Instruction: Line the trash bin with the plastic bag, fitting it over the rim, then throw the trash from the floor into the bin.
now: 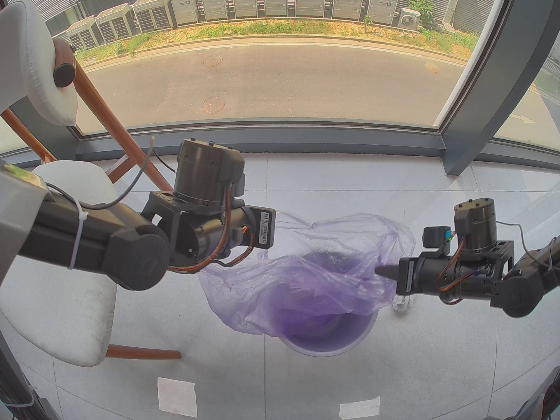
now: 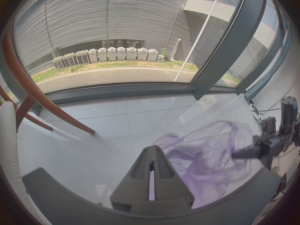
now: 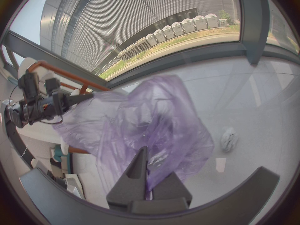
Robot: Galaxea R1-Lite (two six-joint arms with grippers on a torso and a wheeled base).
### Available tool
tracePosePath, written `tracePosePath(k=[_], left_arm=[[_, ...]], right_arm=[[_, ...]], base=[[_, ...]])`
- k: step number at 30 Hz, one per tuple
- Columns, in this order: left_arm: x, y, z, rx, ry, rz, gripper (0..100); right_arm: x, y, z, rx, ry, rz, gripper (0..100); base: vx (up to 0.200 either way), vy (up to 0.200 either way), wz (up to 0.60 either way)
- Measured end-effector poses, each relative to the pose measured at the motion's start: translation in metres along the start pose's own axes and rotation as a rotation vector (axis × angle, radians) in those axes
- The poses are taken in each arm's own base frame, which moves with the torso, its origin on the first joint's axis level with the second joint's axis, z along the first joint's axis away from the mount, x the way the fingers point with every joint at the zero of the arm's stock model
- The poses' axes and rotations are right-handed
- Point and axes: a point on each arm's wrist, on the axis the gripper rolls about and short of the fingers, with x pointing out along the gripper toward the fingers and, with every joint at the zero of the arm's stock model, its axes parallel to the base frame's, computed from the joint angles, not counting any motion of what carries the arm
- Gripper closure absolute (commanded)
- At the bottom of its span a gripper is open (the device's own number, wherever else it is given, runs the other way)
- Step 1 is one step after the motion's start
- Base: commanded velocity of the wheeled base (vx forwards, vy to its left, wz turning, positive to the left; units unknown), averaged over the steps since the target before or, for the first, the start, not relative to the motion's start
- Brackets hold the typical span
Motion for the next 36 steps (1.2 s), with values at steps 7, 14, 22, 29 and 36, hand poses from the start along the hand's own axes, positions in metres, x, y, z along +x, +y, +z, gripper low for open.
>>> tracePosePath(k=[7, 14, 22, 29, 36], left_arm=[[0.003, -0.008, -0.001, -0.007, 0.001, 0.003, 100], [-0.002, -0.009, 0.003, -0.030, -0.017, 0.006, 100], [-0.007, -0.009, 0.008, -0.053, -0.032, 0.004, 100], [-0.010, -0.017, 0.007, -0.052, -0.031, -0.019, 100], [-0.010, -0.030, 0.001, -0.047, -0.018, -0.055, 100]], right_arm=[[0.024, 0.031, -0.018, -0.012, 0.050, 0.096, 100], [0.066, 0.048, -0.016, 0.035, 0.058, 0.132, 100], [0.114, 0.031, -0.011, 0.061, -0.009, 0.055, 100], [0.140, 0.009, -0.023, 0.024, -0.004, -0.038, 100], [0.135, 0.004, -0.026, 0.030, 0.012, -0.051, 100]], base=[[0.000, 0.000, 0.00], [0.000, 0.000, 0.00], [0.000, 0.000, 0.00], [0.000, 0.000, 0.00], [0.000, 0.000, 0.00]])
